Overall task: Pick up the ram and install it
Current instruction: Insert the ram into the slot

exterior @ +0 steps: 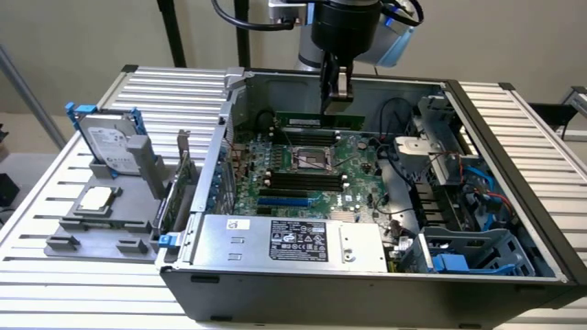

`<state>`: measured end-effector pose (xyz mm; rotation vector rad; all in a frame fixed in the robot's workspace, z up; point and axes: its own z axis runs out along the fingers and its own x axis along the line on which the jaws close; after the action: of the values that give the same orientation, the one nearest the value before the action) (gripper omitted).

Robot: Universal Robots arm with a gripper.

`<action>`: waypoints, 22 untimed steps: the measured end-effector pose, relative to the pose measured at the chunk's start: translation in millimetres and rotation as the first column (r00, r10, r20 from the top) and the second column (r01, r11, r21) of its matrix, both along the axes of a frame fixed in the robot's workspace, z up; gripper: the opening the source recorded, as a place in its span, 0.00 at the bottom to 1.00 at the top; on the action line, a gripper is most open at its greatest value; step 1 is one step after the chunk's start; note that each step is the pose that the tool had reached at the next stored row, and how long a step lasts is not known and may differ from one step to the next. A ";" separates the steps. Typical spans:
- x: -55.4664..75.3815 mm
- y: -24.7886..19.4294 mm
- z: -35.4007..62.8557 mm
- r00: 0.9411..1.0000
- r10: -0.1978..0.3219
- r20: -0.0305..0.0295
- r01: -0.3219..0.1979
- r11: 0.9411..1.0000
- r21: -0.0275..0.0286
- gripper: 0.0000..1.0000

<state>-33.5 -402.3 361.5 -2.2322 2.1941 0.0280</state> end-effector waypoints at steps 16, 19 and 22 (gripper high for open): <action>-4.9 -7.2 -29.2 1.000 0.000 0.000 0.000 1.000 0.000 0.14; -4.9 -10.1 -34.6 1.000 0.000 0.000 0.000 1.000 0.000 0.14; -5.0 -11.5 -40.1 1.000 0.002 0.000 -0.002 1.000 0.000 0.14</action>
<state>-38.5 -413.8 321.5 -2.2340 2.1922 0.0280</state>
